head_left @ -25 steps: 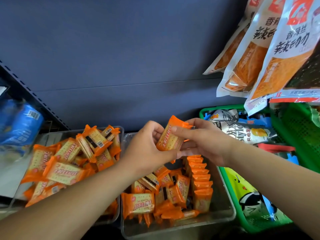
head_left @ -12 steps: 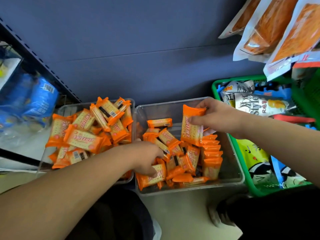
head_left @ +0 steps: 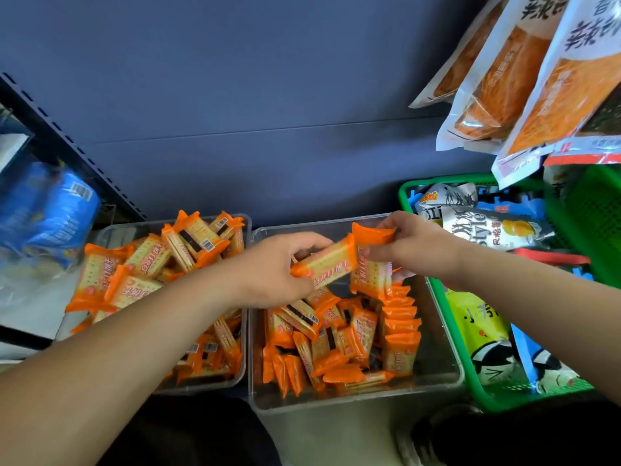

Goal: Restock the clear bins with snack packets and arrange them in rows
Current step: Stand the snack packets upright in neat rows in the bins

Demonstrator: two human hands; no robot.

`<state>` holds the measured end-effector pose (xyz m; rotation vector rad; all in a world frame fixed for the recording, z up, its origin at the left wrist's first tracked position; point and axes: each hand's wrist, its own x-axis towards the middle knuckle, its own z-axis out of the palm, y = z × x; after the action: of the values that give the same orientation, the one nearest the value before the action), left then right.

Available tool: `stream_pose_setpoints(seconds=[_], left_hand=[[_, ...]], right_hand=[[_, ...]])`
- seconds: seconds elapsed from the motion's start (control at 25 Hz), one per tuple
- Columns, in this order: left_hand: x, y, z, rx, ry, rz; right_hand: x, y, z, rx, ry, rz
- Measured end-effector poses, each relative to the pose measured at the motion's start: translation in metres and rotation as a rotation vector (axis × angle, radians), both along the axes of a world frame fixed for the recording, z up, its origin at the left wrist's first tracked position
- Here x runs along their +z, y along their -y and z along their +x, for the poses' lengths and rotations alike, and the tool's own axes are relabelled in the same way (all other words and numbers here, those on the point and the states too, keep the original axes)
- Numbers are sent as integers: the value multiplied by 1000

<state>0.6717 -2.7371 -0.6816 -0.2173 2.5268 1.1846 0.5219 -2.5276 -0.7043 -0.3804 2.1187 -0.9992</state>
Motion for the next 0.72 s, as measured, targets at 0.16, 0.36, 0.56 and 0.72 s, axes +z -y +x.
stream_pose_setpoints(seconds=[0.16,0.36,0.56,0.72], left_hand=[[1,-1,-6,125,-92,49],[0,-11,-12,276,-235,198],[-11,-10,-16,495,-263,312],[-18,-18,-15,374,-158,322]], right_hand=[[-1,-4,-2,-14,-2,-12],[12,3,8,8,168,-233],[20,2,12,-7,186,-333],[25,4,15,-16,175,-354]])
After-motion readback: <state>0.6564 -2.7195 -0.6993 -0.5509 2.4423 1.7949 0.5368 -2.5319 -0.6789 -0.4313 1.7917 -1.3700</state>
